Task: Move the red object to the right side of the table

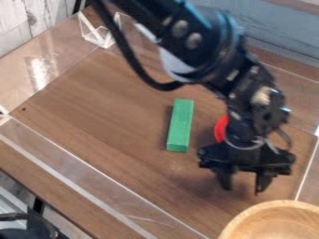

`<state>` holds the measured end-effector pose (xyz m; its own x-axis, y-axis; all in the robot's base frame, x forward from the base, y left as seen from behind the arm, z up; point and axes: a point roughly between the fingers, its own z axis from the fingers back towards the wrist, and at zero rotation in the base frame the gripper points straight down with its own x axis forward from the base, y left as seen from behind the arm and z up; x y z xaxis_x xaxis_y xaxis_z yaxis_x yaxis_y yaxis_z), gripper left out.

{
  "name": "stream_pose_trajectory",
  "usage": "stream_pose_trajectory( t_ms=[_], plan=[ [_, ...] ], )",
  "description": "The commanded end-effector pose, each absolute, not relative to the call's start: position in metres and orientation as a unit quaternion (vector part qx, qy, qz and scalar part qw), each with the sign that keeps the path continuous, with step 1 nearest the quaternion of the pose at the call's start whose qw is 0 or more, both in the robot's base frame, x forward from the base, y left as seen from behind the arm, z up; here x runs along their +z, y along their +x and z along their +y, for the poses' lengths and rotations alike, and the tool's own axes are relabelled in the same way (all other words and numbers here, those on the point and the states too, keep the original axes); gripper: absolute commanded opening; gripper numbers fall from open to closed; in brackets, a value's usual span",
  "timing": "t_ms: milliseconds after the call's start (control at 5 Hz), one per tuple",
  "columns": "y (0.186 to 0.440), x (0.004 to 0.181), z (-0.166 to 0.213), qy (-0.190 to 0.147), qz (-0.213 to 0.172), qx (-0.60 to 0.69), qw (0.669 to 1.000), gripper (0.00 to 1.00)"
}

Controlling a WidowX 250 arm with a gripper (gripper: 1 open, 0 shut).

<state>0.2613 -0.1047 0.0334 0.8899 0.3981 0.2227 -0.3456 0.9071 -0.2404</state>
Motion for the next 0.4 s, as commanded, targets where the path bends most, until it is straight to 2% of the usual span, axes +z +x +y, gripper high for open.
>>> stream_pose_trajectory(
  t_ms=[0,200],
  plan=[
    [0.267,0.052,-0.085,-0.112,-0.159,0.173,0.966,1.0],
    [0.261,0.069,-0.078,-0.099,-0.168,0.155,0.968,1.0]
  ],
)
